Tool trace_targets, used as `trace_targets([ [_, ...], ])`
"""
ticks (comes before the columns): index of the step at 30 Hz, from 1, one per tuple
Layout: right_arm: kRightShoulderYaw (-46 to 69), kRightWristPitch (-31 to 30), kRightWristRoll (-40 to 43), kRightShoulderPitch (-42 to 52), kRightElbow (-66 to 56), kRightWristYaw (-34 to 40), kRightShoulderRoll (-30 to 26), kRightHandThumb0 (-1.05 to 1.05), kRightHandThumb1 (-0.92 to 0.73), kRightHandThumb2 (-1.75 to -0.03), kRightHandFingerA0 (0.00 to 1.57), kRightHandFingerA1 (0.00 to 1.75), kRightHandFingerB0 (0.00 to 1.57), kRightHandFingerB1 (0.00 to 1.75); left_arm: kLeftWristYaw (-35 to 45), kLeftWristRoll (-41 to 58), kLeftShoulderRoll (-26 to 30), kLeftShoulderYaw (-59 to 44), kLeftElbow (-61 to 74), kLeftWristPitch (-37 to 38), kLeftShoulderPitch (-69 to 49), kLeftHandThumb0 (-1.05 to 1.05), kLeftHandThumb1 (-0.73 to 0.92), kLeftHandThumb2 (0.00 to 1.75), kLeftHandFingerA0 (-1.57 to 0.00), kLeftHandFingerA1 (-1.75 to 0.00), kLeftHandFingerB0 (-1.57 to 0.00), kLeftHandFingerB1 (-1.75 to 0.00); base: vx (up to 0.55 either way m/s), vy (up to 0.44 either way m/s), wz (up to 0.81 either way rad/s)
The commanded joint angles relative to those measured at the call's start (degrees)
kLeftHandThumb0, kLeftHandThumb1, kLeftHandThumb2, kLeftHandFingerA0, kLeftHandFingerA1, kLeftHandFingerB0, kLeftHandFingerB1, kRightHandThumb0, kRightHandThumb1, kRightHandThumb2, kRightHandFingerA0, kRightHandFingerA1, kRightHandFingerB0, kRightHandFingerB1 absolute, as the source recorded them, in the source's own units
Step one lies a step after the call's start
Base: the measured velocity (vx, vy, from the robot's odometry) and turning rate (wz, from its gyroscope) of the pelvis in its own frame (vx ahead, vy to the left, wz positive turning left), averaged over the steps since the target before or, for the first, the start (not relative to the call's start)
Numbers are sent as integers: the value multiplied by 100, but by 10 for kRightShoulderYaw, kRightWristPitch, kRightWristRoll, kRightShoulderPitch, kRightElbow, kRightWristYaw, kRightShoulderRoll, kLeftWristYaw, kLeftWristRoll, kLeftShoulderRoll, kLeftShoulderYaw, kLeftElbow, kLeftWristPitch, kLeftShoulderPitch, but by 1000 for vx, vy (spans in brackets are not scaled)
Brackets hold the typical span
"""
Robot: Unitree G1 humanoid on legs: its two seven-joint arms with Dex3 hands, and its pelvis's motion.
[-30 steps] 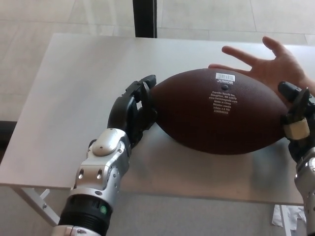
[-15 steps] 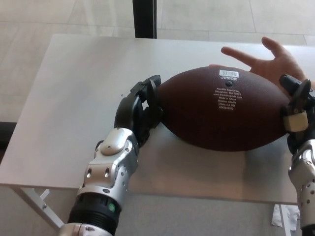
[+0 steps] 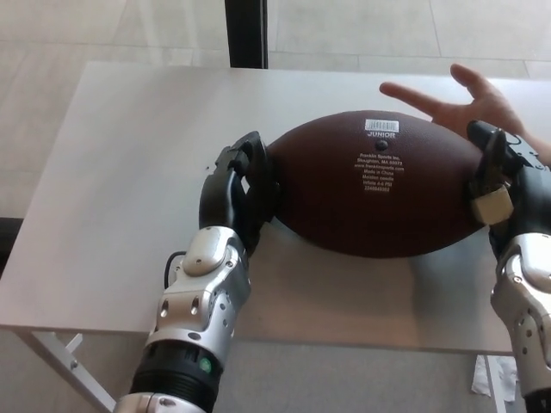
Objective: The robot uses both its hands to grab the left and right ends of a football kept in the middle of the desk infront of it, lifts it up and places it in the palm of a person
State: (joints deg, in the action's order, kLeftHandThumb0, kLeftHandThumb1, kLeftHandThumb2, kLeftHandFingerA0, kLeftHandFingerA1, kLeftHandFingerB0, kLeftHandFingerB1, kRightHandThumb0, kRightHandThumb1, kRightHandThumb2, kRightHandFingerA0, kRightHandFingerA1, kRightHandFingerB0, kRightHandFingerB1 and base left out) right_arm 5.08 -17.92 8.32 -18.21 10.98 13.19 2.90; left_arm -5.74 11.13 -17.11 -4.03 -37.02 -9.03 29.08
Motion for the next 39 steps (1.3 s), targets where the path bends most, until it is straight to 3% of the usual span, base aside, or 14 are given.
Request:
trace_targets([
  [1, -66, 8, 0, -4, 22, -66, 43, -96, -79, -64, 62, 80, 49, 48, -33, -53, -86, 76, -84, -37, -8, -65, 92, 73, -42, -94, -27, -47, 0, 0, 0],
  [10, -59, 34, 3, 2, 21, -67, 49, -88, -79, -64, 61, 80, 49, 49, -70, -41, -87, 79, -76, -48, 6, -63, 92, 71, -54, -105, -35, -58, 0, 0, 0],
  [14, -41, 57, 11, -10, 35, -56, 59, -86, -77, -64, 66, 80, 51, 51, -94, -1, -108, 43, -70, -31, 13, -66, 92, 68, -54, -87, -36, -50, 0, 0, 0],
  [15, -39, 58, 10, -15, 39, -52, 60, -86, -78, -63, 67, 81, 52, 52, -97, 10, -115, 34, -68, -24, 14, -67, 75, 108, -51, -77, -27, -56, 0, 0, 0],
  [16, -27, 58, 23, -21, 43, -49, 69, -86, -77, -64, 66, 81, 51, 50, -98, 53, -138, -3, -70, 16, 13, -61, 84, 65, -43, -89, -27, -56, 0, 0, 0],
  [19, -21, 57, 25, -23, 41, -44, 74, -88, -78, -63, 67, 81, 51, 50, -106, 58, -147, -11, -74, 38, 15, -64, 87, 66, -37, -83, -25, -53, 0, 0, 0],
  [20, -2, 63, 46, -27, 39, -36, 91, -88, -75, -63, 74, 82, 51, 47, -106, 57, -145, -9, -72, 32, 23, -67, 74, 107, -27, -67, -15, -53, 0, 0, 0],
  [21, 12, 66, 59, -31, 37, -28, 103, -89, -73, -63, 75, 81, 50, 46, -99, 58, -140, -9, -78, 27, 32, -70, 79, 108, -21, -63, -10, -49, 0, 0, 0],
  [22, 13, 71, 58, -31, 35, -31, 103, -92, -61, -80, 72, 82, 43, 51, -99, 53, -137, -4, -75, 25, 34, -74, 92, 80, -17, -61, -7, -33, 0, 0, 0],
  [23, 15, 73, 58, -32, 31, -34, 104, -87, -77, -63, 69, 82, 43, 45, -98, 52, -135, -2, -71, 18, 36, -70, 83, 113, -20, -66, -5, -44, 0, 0, 0],
  [25, 31, 71, 73, -45, 19, -33, 111, -88, -76, -63, 67, 82, 44, 44, -98, 48, -116, 6, -58, -21, 62, -62, 92, 76, -33, -110, -17, -59, 0, 0, 0],
  [28, 39, 71, 77, -43, 6, -30, 118, -87, -75, -63, 67, 79, 49, 43, -103, 45, -113, 14, -51, -32, 66, -60, 92, 75, -37, -117, -24, -65, 0, 0, 0],
  [35, 67, 52, 92, -98, -25, 0, 135, -80, -75, -63, 69, 77, 56, 41, -100, 35, -72, 20, -61, -47, 142, -55, 90, 66, -44, -101, -36, -51, 0, 0, 0],
  [39, 77, 58, 97, -120, -26, 6, 135, -79, -75, -64, 72, 82, 59, 47, -91, 47, -61, 9, -86, -23, 172, -59, 84, 65, -47, -93, -43, -65, 0, 0, 0],
])
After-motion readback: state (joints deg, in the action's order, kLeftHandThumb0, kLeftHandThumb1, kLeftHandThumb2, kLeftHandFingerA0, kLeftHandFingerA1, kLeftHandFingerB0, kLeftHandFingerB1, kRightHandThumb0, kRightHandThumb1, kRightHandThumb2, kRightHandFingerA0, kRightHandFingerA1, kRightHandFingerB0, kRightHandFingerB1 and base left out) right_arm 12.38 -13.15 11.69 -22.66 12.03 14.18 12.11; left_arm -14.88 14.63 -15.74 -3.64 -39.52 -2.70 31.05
